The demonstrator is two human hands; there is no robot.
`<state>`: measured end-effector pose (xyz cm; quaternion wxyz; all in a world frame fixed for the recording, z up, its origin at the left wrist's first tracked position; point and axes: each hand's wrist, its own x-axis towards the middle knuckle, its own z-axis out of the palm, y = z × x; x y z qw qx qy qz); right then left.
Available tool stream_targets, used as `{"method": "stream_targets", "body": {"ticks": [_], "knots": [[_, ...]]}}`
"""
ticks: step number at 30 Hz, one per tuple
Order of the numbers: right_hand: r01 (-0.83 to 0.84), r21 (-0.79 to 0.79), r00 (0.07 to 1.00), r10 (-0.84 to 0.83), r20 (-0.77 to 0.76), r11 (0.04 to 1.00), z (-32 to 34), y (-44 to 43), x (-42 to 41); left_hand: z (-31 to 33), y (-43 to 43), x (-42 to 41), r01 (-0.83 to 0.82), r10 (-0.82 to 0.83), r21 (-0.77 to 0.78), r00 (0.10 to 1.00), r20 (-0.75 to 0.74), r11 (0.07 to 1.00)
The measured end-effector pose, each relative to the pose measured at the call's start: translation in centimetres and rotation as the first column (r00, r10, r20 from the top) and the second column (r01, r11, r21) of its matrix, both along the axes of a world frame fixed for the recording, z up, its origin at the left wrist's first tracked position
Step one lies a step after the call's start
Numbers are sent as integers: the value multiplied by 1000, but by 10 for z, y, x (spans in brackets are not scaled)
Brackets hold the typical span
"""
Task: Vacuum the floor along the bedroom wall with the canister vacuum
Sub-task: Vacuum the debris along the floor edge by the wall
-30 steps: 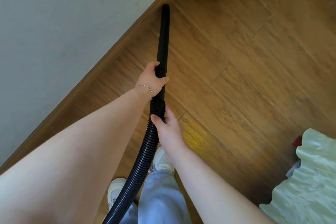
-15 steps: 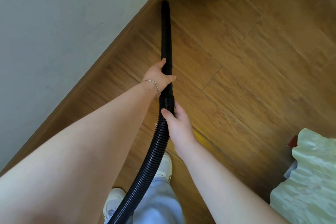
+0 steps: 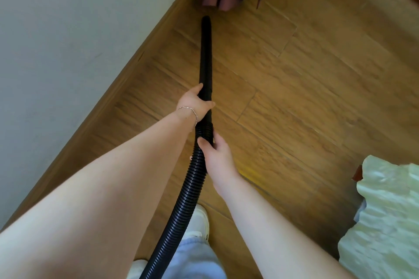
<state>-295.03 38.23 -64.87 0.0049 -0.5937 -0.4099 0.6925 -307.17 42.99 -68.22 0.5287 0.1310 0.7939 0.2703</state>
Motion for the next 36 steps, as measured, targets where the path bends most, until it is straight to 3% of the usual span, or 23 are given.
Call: {"method": "stream_targets", "body": {"ticks": [14, 20, 36], "knots": [[-12, 8, 1000, 12, 4, 1000, 2, 42, 10, 0, 34, 13, 41, -42, -9, 998, -57, 999], [43, 1, 998, -43, 39, 999, 7, 12, 52, 5, 3, 53, -27, 26, 3, 999, 28, 1000], [217, -62, 960, -202, 197, 974, 23, -143, 125, 15, -139, 139, 126, -122, -36, 987, 108, 991]]}}
